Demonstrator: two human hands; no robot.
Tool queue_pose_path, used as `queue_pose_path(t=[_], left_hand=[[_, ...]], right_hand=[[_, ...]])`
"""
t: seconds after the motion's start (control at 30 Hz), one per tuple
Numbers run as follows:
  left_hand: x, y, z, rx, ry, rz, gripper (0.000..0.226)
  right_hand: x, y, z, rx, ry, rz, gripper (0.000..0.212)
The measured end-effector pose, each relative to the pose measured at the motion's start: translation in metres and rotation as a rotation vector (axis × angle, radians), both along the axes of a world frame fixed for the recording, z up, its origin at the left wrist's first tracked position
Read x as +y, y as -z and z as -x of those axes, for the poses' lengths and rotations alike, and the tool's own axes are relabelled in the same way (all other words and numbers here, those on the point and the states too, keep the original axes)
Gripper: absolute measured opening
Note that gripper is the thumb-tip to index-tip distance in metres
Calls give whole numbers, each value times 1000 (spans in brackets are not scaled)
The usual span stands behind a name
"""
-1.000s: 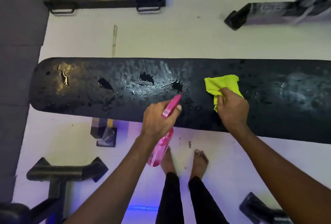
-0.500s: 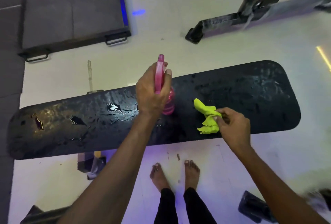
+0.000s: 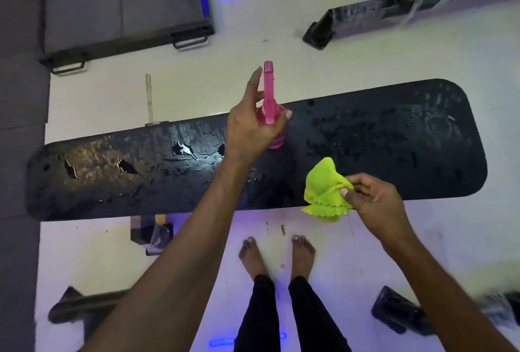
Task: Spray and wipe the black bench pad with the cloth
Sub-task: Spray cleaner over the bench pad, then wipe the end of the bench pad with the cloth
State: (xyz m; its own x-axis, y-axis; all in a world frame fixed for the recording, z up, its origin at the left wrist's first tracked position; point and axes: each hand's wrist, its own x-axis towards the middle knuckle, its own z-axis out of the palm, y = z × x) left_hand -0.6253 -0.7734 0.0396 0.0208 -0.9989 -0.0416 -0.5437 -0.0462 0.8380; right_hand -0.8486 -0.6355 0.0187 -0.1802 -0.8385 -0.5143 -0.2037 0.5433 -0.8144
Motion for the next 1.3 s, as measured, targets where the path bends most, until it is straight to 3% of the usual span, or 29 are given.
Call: queue_pose_path(t=[0.1, 0.17, 0.27, 0.33, 0.43, 0.53, 0.73, 0.9, 1.1, 1.17, 1.3], left_hand=[[13, 2, -18, 6, 20, -66, 107], [32, 6, -33, -11, -10, -83, 109], [67, 20, -61, 11, -115, -191, 74], [88, 34, -83, 50, -89, -376, 44], [110, 53, -114, 271, -9, -597, 35], [120, 67, -147, 434, -37, -651, 28], [122, 60, -243, 384, -311, -522, 17], [119, 23, -340, 148, -459, -312, 10], [113, -21, -413, 38, -319, -244, 16], [111, -29, -440, -3, -243, -252, 19], [111, -38, -480, -20, -152, -290, 21]], right_hand=[[1, -10, -14, -8, -64, 6, 13], [-1, -18, -27, -18, -124, 5, 15], [-3, -27, -52, -34, -204, 1, 17], [-6, -31, -72, -39, -264, 7, 17], [-14, -31, -108, -58, -364, 9, 17], [-28, -26, -148, -67, -431, 9, 17], [-61, -14, -241, -99, -521, -24, 27], [-82, -6, -353, -78, -588, -18, 33], [-105, 3, -438, 44, -675, -13, 39], [-114, 2, -468, 117, -737, 76, 37], [-134, 6, -526, 287, -1113, 366, 65]])
